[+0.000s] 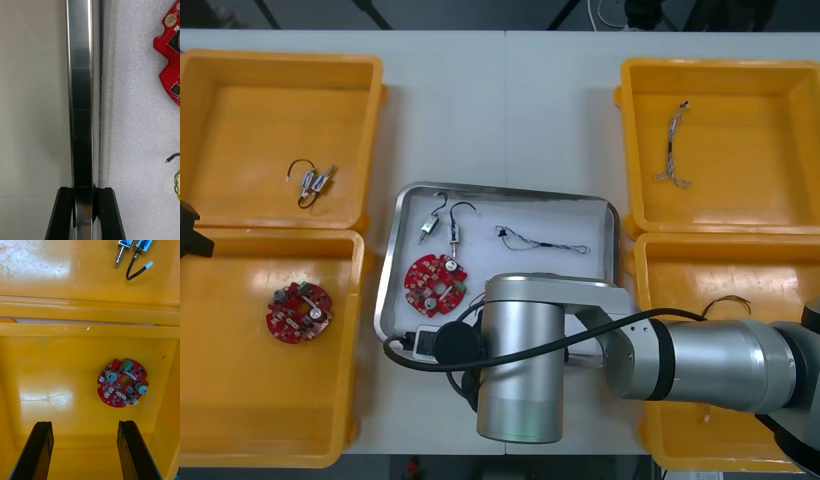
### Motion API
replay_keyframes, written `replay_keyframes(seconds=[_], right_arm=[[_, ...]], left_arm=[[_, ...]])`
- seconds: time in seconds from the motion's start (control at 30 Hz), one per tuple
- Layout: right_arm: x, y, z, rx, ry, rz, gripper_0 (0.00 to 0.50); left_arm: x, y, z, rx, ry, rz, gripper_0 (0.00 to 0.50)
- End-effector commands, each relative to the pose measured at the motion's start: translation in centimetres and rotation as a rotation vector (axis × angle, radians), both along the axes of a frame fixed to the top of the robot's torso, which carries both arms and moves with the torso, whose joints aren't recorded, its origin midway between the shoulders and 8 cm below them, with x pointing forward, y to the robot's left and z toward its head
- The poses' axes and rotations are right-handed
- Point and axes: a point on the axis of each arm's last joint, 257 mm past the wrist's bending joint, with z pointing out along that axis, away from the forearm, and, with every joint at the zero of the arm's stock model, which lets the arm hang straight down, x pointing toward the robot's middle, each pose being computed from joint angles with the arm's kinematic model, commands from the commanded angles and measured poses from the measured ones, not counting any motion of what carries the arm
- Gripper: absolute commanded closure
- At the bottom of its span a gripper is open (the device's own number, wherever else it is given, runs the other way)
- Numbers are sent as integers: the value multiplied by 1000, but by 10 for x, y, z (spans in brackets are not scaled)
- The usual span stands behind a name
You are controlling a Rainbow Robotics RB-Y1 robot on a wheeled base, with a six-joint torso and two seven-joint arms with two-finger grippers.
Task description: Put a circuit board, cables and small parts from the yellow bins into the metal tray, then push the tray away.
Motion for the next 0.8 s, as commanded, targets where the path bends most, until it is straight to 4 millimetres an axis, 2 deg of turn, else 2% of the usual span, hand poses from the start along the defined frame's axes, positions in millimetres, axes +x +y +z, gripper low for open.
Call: replay_keyframes(seconds=[0.03, 0.33, 0.8], right_arm=[[13, 15, 23, -12, -74, 69, 500], [46, 5, 46, -55, -185, 78, 500], [106, 7, 96, -91, -382, 61, 500]], left_arm=[[-2, 17, 16, 99, -31, -89, 0], [-2, 17, 16, 99, -31, -89, 0], [-2, 17, 16, 99, -31, -89, 0]])
